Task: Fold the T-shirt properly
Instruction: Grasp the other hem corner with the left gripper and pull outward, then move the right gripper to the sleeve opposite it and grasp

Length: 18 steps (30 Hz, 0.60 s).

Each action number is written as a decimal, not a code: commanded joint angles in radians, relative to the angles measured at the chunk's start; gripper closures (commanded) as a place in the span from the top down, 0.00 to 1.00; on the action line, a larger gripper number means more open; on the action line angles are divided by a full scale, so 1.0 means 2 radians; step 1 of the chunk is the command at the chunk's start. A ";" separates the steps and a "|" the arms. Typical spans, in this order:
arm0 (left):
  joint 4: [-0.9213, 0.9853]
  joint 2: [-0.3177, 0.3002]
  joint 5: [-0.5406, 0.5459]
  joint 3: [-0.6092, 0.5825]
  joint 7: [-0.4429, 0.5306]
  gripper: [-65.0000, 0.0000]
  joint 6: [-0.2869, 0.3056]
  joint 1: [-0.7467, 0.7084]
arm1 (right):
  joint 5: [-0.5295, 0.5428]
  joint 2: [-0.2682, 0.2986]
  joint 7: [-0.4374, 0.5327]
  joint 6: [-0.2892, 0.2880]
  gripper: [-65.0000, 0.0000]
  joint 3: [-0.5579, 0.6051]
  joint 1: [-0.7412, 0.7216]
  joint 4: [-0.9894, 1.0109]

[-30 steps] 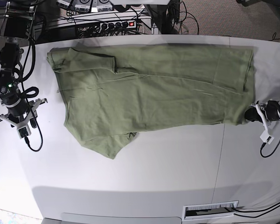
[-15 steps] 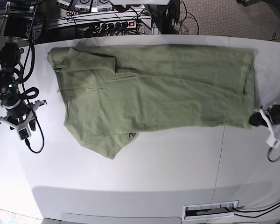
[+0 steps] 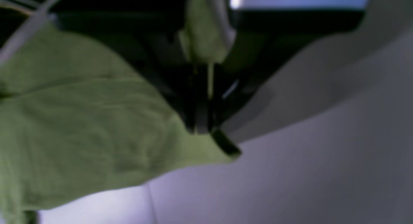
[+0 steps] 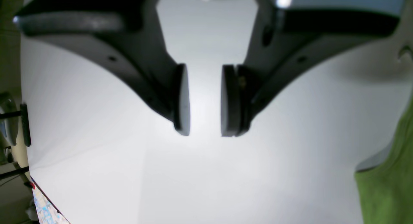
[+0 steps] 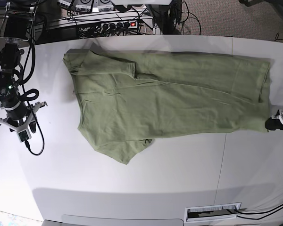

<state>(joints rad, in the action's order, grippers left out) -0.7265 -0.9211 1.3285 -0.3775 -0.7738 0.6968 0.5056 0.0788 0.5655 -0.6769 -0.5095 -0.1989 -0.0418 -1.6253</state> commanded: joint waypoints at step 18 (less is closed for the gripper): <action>-0.006 -0.006 0.019 0.006 0.006 0.00 0.001 -0.024 | -0.015 -0.096 0.049 0.002 0.33 0.110 -0.154 0.156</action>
<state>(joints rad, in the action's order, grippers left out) -0.7288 -0.9039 1.3499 -0.3775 -0.7780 0.6930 0.4332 0.0460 0.3580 -0.6075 -0.5110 0.0280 -0.3218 -1.2949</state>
